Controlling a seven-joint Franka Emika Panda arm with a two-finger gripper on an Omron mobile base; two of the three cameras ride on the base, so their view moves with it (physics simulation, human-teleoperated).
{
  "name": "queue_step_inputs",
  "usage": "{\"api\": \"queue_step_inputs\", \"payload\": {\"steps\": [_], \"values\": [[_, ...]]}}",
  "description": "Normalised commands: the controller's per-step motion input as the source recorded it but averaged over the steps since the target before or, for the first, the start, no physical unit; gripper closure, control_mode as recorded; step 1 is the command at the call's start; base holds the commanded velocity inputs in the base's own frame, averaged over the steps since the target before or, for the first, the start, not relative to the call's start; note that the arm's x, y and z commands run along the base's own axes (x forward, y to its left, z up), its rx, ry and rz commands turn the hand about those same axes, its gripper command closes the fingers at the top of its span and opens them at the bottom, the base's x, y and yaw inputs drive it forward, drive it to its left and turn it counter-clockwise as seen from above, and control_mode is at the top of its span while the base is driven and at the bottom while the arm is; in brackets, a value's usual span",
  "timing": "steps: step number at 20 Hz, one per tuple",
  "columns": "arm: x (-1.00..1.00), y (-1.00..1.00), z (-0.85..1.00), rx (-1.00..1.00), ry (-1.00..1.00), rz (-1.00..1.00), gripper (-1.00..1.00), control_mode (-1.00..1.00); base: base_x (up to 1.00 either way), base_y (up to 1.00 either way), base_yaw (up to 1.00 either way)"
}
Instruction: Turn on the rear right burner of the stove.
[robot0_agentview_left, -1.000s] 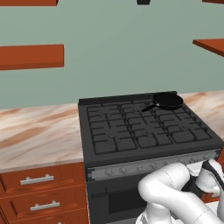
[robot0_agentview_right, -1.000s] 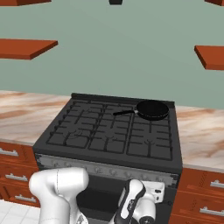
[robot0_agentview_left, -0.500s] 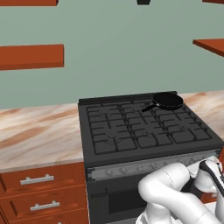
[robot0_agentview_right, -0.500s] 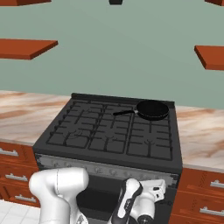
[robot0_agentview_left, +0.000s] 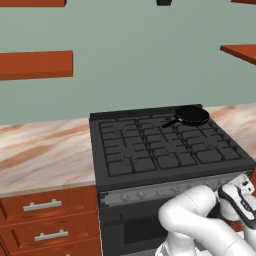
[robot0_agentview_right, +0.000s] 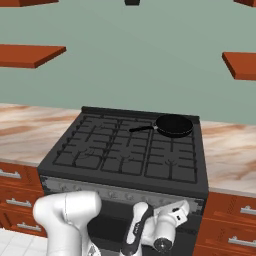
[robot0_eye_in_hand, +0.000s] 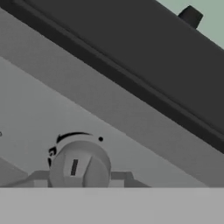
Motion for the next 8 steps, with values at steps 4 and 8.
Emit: {"api": "queue_step_inputs", "payload": {"steps": [4,8], "values": [[0.26,0.00,-0.13,-0.62,0.14,0.25,1.00,-1.00,0.00,0.00,0.00],[0.21,0.00,-0.18,-0.57,0.08,0.30,1.00,-1.00,0.00,0.00,0.00]]}}
